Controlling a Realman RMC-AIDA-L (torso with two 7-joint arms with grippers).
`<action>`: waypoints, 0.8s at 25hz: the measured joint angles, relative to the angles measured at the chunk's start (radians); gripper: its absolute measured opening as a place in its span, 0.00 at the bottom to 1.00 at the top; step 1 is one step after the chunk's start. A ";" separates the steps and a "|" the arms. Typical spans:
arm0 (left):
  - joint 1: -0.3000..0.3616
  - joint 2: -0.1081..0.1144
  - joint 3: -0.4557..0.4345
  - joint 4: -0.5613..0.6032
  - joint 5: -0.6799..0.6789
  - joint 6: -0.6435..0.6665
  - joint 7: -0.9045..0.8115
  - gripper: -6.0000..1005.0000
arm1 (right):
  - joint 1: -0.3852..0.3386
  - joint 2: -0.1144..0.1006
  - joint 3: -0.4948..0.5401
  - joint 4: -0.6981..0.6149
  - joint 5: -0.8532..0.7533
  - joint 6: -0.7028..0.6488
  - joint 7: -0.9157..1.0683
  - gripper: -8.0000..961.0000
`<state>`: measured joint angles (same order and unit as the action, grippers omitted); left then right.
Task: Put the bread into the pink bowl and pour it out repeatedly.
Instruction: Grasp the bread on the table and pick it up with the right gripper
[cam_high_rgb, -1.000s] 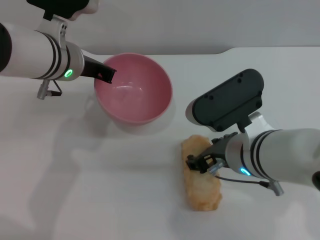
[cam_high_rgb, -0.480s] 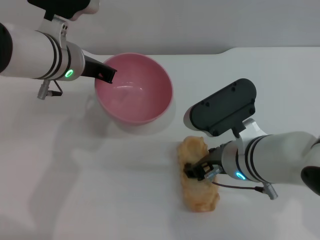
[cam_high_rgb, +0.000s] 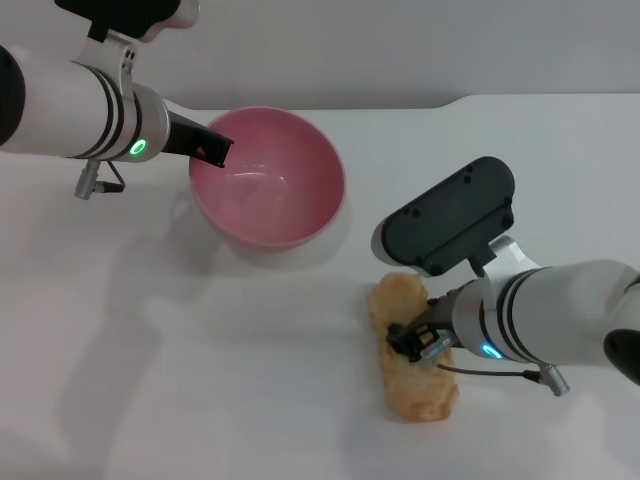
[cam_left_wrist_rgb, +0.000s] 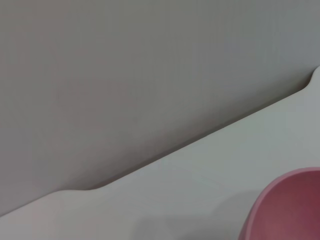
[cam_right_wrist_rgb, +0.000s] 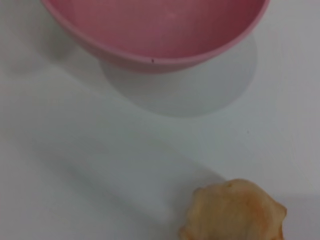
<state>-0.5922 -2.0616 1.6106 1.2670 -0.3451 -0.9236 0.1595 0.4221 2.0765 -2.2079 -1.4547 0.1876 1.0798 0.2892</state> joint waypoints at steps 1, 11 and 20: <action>0.000 0.000 0.000 0.000 0.000 0.000 0.000 0.05 | 0.000 0.000 0.000 0.001 0.001 0.000 0.000 0.55; 0.002 0.000 0.000 0.002 0.000 -0.003 0.000 0.05 | -0.014 0.001 0.001 -0.083 -0.028 0.032 0.000 0.47; 0.003 0.001 0.000 0.000 0.000 0.005 0.000 0.05 | -0.009 -0.003 0.010 -0.221 -0.058 0.086 -0.010 0.39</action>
<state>-0.5892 -2.0601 1.6105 1.2674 -0.3452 -0.9190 0.1595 0.4130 2.0739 -2.1981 -1.6760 0.1297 1.1654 0.2795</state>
